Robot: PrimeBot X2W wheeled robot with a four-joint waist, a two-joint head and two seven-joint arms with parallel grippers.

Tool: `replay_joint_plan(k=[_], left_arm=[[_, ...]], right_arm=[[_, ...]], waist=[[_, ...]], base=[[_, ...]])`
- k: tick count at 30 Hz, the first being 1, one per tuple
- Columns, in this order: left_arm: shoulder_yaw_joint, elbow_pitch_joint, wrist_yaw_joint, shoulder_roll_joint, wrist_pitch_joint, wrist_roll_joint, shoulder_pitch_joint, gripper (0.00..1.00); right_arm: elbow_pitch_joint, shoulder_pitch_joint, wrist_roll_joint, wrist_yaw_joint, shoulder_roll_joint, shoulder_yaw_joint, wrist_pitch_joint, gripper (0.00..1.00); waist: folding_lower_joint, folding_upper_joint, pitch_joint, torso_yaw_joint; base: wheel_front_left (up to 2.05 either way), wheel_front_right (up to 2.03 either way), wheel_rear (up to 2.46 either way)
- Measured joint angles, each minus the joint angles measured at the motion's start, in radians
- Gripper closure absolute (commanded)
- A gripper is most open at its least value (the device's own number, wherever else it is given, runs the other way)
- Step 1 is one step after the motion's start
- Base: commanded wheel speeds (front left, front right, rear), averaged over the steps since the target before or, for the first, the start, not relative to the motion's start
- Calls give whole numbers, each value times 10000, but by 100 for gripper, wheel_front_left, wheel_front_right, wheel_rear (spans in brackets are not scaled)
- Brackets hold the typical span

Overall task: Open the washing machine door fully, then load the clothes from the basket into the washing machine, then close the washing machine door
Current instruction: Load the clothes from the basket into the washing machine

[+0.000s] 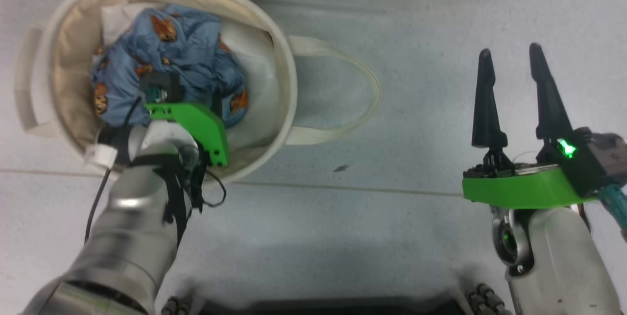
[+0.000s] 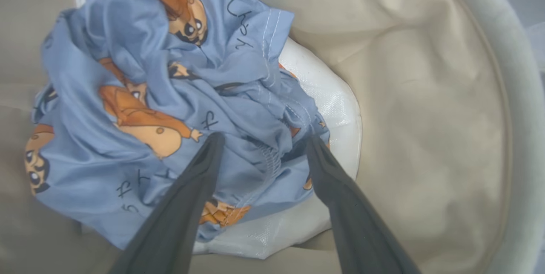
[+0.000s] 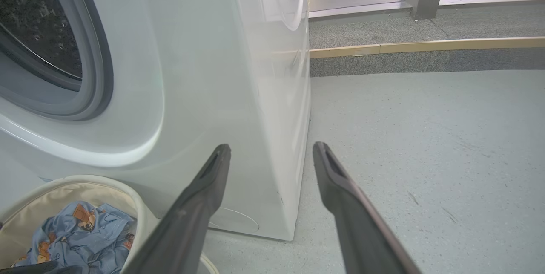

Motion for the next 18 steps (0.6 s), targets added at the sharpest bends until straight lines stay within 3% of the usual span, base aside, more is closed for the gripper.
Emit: replay_joint_plan(k=[7, 14, 16, 18], left_arm=[[-100, 178, 968, 50, 769, 19, -556, 0], [-293, 205, 1313, 69, 922, 134, -653, 0], [-276, 219, 1409, 73, 771, 132, -812, 100], [-261, 221, 1406, 73, 748, 102, -930, 100]], right_arm=[[-397, -190, -15, 0, 0, 2, -2, 0], [-648, -191, -150, 0, -2, -25, -2, 0], [-663, -181, -255, 0, -2, -69, -2, 0], [-669, -166, -293, 0, -4, -86, -2, 0]], waist=[[0, 0, 809, -228], [-2, 0, 1208, -345], [-1, 0, 1291, -311], [-1, 0, 1328, -236]], base=[[0, 0, 0], [0, 0, 0], [0, 0, 0], [0, 0, 0]])
